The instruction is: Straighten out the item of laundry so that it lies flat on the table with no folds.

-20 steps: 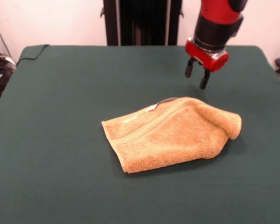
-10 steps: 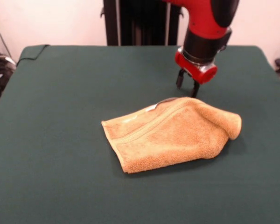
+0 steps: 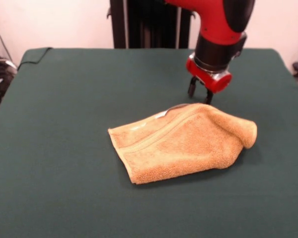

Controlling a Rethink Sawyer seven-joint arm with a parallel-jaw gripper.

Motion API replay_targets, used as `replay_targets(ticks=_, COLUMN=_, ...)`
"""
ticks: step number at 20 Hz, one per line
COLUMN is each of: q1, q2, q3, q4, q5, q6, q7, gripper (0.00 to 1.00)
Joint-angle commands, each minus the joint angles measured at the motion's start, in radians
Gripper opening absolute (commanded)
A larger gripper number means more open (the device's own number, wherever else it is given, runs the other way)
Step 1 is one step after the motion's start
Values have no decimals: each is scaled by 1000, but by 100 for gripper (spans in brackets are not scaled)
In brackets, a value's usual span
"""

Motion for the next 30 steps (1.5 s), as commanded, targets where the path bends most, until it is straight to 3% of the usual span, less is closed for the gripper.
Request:
replay_targets(ticks=1, q1=-37, q2=19, q3=200, q4=-89, q5=4, q6=-204, q7=111, gripper=100)
replay_targets(ticks=7, q1=15, q2=-10, q3=121, q4=-138, q5=28, q6=-32, q7=143, gripper=100)
replay_targets(ticks=11, q1=84, q2=14, q3=11, q4=-247, q5=28, q6=182, q7=195, gripper=100)
replay_targets(ticks=15, q1=134, q2=57, q3=-102, q4=-382, q5=-41, q6=468, q7=209, gripper=100)
replay_targets(ticks=24, q1=128, q2=34, q3=-117, q4=-487, q5=-64, q6=707, q7=203, gripper=100)
replay_targets(ticks=30, q1=100, q2=30, q3=-76, q4=-471, q5=-44, q6=644, q7=179, gripper=100)
